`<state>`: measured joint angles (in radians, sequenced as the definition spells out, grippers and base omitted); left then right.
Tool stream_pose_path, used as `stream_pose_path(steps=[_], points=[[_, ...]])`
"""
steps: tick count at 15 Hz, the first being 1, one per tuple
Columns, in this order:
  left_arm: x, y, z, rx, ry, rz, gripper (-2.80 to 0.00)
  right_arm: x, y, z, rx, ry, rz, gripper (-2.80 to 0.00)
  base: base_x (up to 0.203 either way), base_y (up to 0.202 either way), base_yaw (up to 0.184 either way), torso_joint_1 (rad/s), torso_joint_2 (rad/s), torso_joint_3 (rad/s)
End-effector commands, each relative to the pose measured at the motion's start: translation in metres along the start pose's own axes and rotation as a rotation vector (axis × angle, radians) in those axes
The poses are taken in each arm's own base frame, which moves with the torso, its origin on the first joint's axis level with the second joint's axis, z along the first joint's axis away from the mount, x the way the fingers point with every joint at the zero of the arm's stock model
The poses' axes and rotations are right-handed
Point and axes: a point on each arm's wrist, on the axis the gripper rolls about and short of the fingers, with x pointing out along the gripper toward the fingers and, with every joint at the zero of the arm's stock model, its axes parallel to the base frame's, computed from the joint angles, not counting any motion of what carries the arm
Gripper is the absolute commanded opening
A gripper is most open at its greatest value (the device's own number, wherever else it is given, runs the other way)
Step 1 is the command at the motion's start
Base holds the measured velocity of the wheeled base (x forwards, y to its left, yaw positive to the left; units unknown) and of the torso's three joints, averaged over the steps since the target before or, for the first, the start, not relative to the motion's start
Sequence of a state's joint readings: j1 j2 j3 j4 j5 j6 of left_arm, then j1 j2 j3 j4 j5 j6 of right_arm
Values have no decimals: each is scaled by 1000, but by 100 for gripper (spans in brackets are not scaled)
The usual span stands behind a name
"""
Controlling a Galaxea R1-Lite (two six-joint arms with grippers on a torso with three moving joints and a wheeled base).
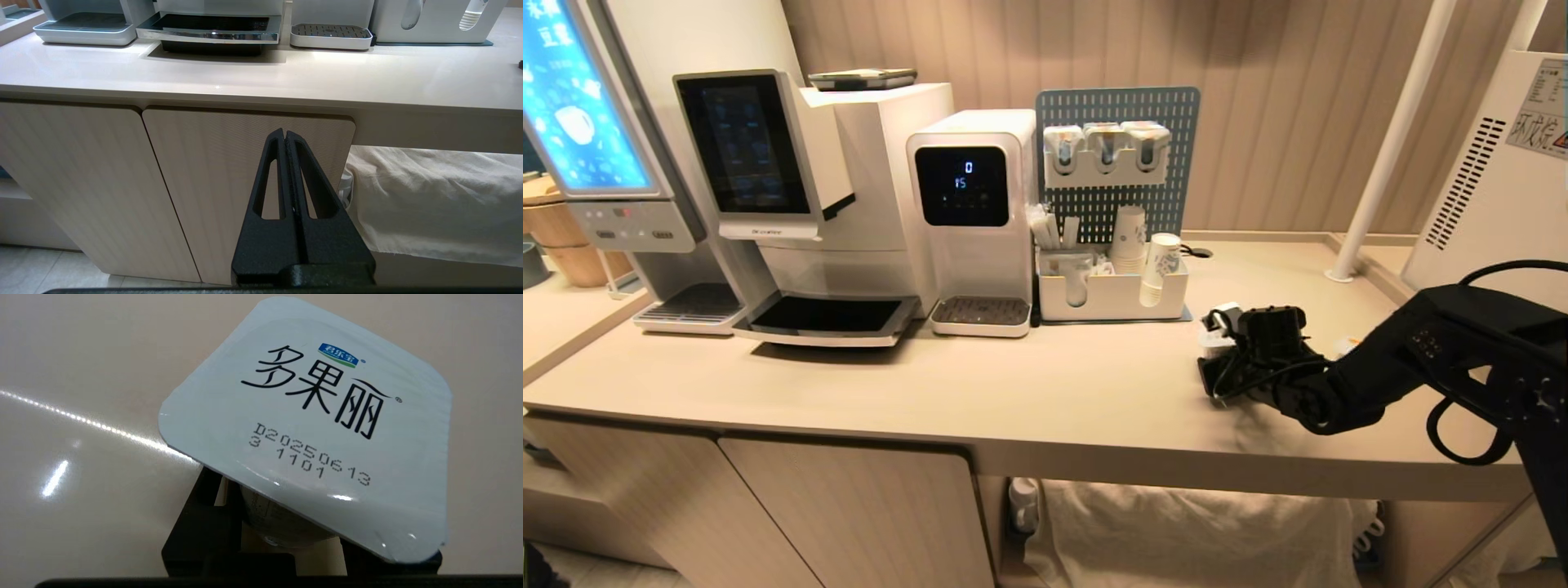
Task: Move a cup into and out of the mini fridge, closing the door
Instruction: Place the yoghurt on the table
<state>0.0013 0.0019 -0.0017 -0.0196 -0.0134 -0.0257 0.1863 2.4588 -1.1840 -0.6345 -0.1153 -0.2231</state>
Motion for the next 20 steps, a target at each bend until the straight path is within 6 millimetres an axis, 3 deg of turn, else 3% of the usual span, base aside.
stream_pose_path(steps=[1, 10, 14, 17, 20], points=[[0, 0, 0, 0, -1, 0, -280, -3, 2, -15, -24, 61, 12, -280, 0, 0, 0, 0, 0, 0], [0, 0, 0, 0, -1, 0, -280, 9, -13, -22, -56, -146, 170, -280, 0, 0, 0, 0, 0, 0], [0, 0, 0, 0, -1, 0, -280, 11, -12, -21, -64, -160, 245, -280, 0, 0, 0, 0, 0, 0], [0, 0, 0, 0, -1, 0, -280, 21, -15, -8, -68, -157, 248, -280, 0, 0, 0, 0, 0, 0], [0, 0, 0, 0, -1, 0, -280, 30, -18, -8, -59, -118, 251, -280, 0, 0, 0, 0, 0, 0]])
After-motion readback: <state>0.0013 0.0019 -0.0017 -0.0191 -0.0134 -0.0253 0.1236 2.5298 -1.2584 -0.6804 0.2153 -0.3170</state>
